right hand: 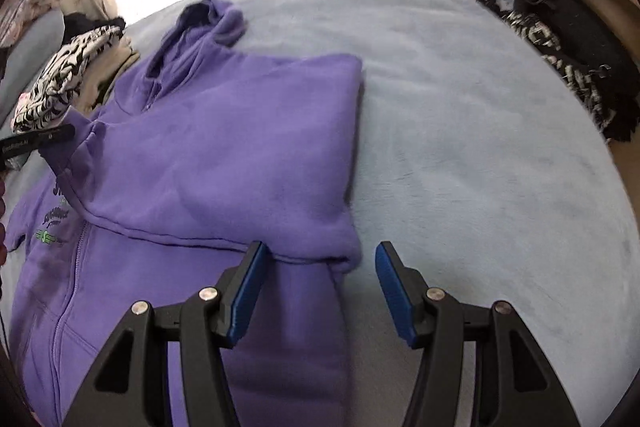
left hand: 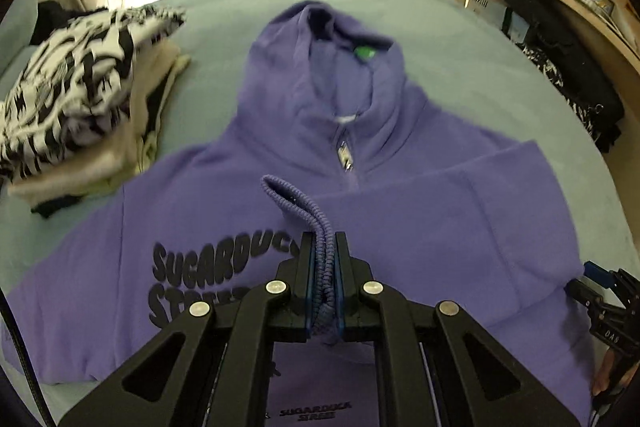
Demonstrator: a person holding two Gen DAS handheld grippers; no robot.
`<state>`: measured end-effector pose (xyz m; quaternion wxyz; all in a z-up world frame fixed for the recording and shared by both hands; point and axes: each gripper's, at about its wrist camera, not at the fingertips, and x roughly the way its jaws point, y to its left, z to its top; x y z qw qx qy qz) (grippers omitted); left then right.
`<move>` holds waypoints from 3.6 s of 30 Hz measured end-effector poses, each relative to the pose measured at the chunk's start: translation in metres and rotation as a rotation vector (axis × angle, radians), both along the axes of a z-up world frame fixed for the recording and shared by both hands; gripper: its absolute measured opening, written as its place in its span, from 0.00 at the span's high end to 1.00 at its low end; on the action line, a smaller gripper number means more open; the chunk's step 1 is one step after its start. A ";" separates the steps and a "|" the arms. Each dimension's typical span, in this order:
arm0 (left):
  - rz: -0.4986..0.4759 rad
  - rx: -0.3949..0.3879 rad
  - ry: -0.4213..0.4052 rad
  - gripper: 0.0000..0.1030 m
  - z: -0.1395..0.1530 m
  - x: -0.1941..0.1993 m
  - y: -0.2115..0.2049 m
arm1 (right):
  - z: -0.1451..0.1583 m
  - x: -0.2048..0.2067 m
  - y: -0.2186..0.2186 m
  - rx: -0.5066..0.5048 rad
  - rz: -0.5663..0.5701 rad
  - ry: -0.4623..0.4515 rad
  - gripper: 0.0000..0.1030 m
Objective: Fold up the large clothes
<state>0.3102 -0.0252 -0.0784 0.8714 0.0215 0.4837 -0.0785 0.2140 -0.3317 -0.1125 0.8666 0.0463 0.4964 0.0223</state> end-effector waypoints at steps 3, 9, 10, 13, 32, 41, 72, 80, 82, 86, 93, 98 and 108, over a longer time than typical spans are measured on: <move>0.009 -0.029 -0.006 0.94 -0.002 0.003 0.008 | -0.005 0.006 -0.002 0.052 -0.001 0.009 0.60; 0.055 -0.063 -0.067 0.94 -0.006 0.008 0.036 | 0.001 -0.004 0.009 0.007 0.009 -0.006 0.75; 0.070 -0.047 -0.045 0.94 -0.018 0.011 0.042 | -0.005 -0.001 0.009 -0.009 0.013 0.028 0.72; 0.075 -0.051 0.057 0.94 -0.050 0.016 0.058 | -0.003 0.002 0.004 0.035 0.021 0.086 0.63; -0.041 -0.128 0.087 0.92 -0.053 0.047 0.047 | -0.011 0.140 -0.046 0.249 -0.204 0.071 0.91; 0.046 -0.063 -0.031 0.88 -0.067 0.051 0.064 | -0.017 0.133 -0.045 0.178 -0.252 0.030 0.78; 0.103 -0.169 0.023 0.81 -0.060 -0.032 0.008 | -0.009 0.047 0.130 0.050 0.062 0.060 0.62; 0.068 -0.240 0.059 0.96 -0.066 -0.030 0.036 | -0.007 0.021 0.021 -0.061 -0.162 0.024 0.79; 0.069 -0.232 0.058 0.96 -0.066 -0.029 0.037 | -0.005 0.018 0.010 -0.035 -0.184 0.025 0.80; 0.077 -0.206 0.053 0.96 -0.066 -0.028 0.033 | -0.007 0.020 0.025 -0.114 -0.183 0.032 0.76; 0.082 -0.188 0.064 0.93 -0.062 -0.027 0.026 | -0.011 0.023 0.030 -0.105 -0.212 0.036 0.66; 0.087 -0.195 0.057 0.72 -0.052 -0.037 0.019 | -0.005 0.019 0.042 -0.161 -0.208 0.044 0.64; 0.112 -0.140 0.028 0.48 -0.026 -0.078 0.014 | 0.010 -0.019 0.061 0.000 -0.225 0.073 0.64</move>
